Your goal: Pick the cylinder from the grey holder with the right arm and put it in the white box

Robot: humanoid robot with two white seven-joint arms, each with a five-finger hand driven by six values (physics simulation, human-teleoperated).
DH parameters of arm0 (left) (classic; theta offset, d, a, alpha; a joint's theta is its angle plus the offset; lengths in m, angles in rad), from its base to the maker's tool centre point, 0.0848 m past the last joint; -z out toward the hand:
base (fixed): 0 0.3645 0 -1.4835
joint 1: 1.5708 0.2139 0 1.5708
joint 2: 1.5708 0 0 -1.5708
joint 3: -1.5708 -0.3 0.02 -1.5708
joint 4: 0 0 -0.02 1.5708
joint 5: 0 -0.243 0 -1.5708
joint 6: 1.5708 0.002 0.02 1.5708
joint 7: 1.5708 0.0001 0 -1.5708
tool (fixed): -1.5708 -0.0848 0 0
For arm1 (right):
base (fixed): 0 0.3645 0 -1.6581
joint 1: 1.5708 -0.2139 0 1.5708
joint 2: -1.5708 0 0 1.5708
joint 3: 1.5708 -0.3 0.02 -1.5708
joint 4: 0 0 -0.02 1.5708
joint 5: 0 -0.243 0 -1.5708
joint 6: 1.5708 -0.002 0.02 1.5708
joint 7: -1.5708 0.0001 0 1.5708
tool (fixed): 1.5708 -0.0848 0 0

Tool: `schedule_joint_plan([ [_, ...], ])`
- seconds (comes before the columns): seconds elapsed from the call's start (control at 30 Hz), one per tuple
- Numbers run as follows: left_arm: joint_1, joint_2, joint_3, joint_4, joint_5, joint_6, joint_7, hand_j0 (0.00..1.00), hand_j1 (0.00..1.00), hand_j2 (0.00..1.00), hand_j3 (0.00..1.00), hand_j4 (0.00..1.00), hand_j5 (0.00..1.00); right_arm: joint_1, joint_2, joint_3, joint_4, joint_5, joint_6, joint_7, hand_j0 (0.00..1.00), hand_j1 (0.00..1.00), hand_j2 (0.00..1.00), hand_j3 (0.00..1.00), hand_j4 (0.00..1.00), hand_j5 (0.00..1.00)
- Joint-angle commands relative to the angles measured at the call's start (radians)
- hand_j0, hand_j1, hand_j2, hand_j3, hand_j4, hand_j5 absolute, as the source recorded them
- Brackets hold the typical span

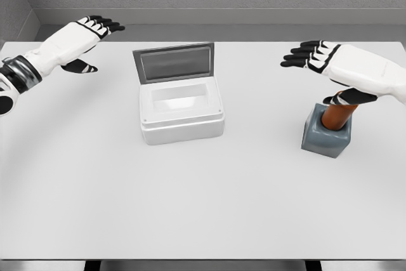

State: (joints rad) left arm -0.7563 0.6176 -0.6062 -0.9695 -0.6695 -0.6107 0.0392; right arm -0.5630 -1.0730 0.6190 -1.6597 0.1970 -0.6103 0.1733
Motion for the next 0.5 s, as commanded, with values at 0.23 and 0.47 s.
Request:
schedule_joint_plan([
  [0.23,-0.002,0.001,0.002,0.005,0.005,0.0,0.001,1.0,1.0,1.0,1.0,1.0,1.0,0.005,-0.067,-0.151,-0.049,-0.011,-0.001,0.014,1.0,1.0,1.0,1.0,1.0,1.0],
  [0.47,-0.002,0.002,0.002,0.005,0.004,0.0,0.001,1.0,1.0,1.0,1.0,1.0,1.0,0.008,-0.079,-0.186,-0.049,-0.015,-0.001,0.39,1.0,1.0,1.0,1.0,1.0,1.0],
])
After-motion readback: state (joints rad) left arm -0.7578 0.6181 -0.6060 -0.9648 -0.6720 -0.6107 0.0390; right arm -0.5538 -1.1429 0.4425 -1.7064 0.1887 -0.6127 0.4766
